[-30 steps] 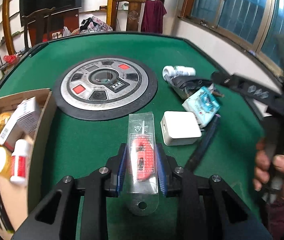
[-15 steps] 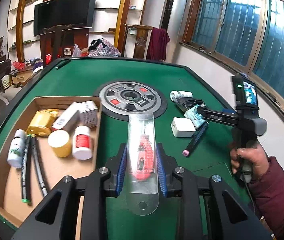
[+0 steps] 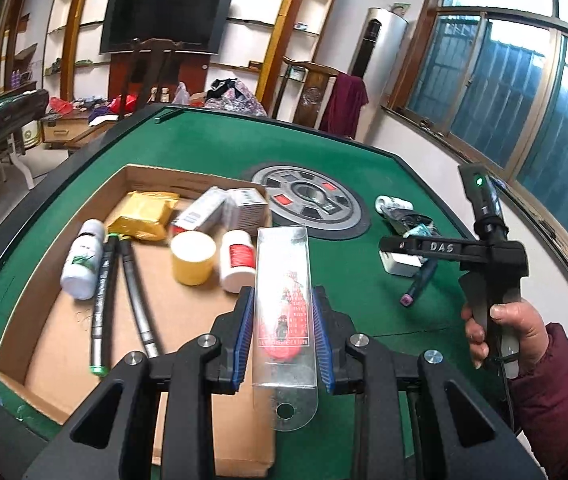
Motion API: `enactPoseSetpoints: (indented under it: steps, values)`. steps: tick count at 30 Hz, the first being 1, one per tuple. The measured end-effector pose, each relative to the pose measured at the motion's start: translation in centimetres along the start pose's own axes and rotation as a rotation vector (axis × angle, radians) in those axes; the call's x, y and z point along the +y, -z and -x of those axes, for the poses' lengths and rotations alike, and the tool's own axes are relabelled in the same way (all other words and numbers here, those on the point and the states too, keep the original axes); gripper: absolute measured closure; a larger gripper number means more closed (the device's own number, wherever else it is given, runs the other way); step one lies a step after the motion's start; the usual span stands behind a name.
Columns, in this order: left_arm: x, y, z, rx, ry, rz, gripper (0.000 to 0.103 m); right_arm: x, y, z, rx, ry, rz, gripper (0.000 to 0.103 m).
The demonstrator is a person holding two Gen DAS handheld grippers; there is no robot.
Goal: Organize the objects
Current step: 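Lift the package with the left gripper while the right gripper grasps the white square charger, then carry the package and charger into the tray and open both grippers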
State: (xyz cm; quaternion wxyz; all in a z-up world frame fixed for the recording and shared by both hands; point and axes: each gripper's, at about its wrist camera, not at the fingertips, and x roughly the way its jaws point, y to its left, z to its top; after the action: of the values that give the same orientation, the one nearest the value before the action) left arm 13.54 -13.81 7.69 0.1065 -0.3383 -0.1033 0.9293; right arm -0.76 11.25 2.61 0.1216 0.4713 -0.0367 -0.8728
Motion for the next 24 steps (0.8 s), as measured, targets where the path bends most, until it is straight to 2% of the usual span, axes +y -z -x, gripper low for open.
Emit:
enactPoseSetpoints:
  steps: [5, 7, 11, 16, 18, 20, 24]
  values:
    - [1.5, 0.4, 0.2, 0.004, 0.004, 0.025, 0.076, 0.9, -0.1, -1.2, 0.016, 0.117, 0.031, 0.011]
    - [1.8, 0.5, 0.1, 0.008, 0.007, 0.032, 0.076, 1.2, -0.2, -1.4, 0.022, 0.163, 0.050, 0.018]
    - [2.3, 0.7, 0.0, 0.015, 0.012, 0.043, 0.076, 1.6, -0.5, -1.7, 0.036, 0.275, 0.089, 0.047]
    - [2.6, 0.8, 0.2, 0.013, 0.014, 0.051, 0.076, 1.4, -0.6, -1.5, 0.048, 0.258, 0.096, 0.049]
    - [2.9, 0.8, 0.3, 0.013, 0.012, 0.056, 0.076, 0.9, -0.5, -1.2, 0.043, 0.211, 0.066, 0.049]
    - [3.2, 0.8, 0.4, 0.014, 0.012, 0.067, 0.076, 0.2, -0.6, -0.7, 0.032, 0.125, 0.010, 0.049]
    - [3.9, 0.7, 0.7, 0.012, 0.000, 0.080, 0.076, 0.4, -0.4, 0.2, 0.016, 0.045, -0.017, 0.049]
